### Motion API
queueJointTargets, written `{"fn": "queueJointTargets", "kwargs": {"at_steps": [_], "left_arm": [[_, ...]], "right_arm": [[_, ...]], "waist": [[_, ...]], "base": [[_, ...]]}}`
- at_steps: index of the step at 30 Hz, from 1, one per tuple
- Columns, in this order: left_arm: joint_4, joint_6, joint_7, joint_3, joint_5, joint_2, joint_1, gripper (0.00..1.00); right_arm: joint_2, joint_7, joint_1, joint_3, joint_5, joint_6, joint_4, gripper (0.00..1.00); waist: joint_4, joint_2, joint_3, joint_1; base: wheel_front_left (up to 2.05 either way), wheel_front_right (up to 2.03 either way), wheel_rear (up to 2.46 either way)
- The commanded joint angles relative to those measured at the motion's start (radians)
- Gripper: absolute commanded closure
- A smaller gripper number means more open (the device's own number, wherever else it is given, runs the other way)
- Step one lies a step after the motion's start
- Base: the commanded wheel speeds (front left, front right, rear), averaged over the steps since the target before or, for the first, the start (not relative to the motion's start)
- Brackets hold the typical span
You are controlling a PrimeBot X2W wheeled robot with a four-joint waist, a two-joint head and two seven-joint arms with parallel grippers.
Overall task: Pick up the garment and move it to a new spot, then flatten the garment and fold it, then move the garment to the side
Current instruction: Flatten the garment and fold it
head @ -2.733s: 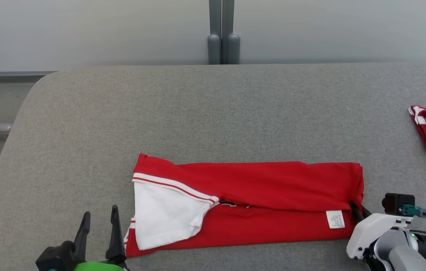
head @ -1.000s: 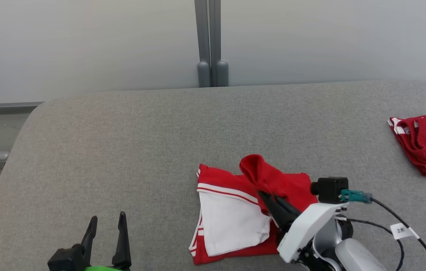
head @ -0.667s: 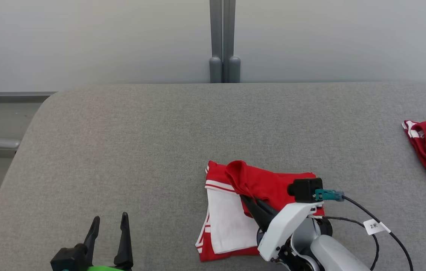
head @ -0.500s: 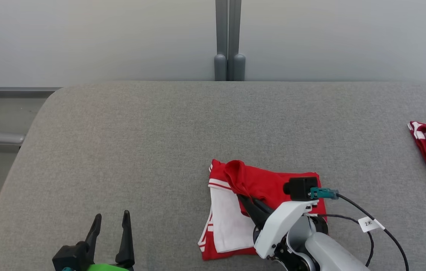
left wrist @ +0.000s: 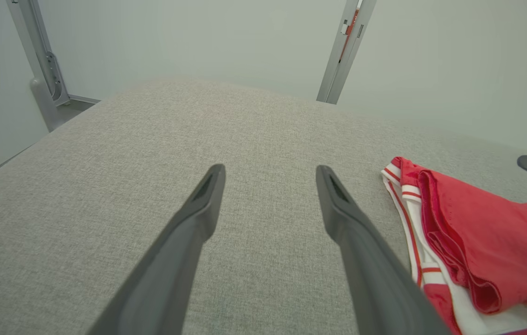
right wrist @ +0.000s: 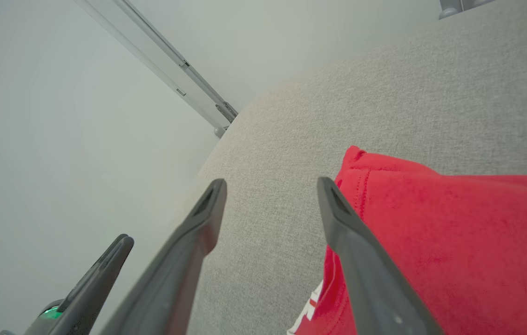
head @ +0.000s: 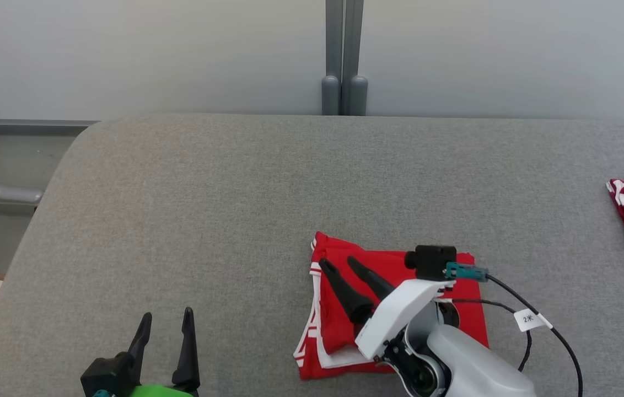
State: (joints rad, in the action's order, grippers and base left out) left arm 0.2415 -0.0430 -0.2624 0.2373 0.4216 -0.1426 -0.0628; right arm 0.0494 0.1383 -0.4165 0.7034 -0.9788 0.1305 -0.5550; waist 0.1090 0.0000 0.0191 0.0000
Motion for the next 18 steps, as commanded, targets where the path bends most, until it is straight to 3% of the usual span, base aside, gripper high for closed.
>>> {"fn": "queueJointTargets", "kwargs": {"at_steps": [1, 9, 14, 18], "left_arm": [[-0.001, -0.001, -0.003, 0.001, 0.002, 0.0, 0.008, 0.0], [-0.009, -0.008, -0.003, 0.008, 0.003, 0.009, 0.002, 0.0], [-0.016, -0.008, -0.003, 0.01, 0.003, 0.01, 0.004, 0.0], [-0.018, -0.006, -0.003, 0.011, 0.003, 0.009, 0.01, 0.0]], "right_arm": [[0.003, 0.02, -0.017, 0.0, -0.006, 0.0, 0.008, 0.0], [0.047, 0.111, -0.034, -0.104, 0.107, 0.0, -0.014, 0.0], [0.098, 0.127, 0.012, -0.222, 0.276, 0.0, -0.018, 0.0], [0.085, 0.127, 0.061, -0.276, 0.365, 0.0, 0.003, 0.0]], "waist": [[-0.006, 0.0, 0.0, 0.0], [-0.033, 0.0, 0.001, 0.0], [-0.047, 0.0, -0.002, 0.0], [-0.05, 0.0, -0.005, 0.0]], "base": [[0.0, 0.0, 0.0], [0.0, 0.0, 0.0], [0.0, 0.0, 0.0], [0.0, 0.0, 0.0]]}}
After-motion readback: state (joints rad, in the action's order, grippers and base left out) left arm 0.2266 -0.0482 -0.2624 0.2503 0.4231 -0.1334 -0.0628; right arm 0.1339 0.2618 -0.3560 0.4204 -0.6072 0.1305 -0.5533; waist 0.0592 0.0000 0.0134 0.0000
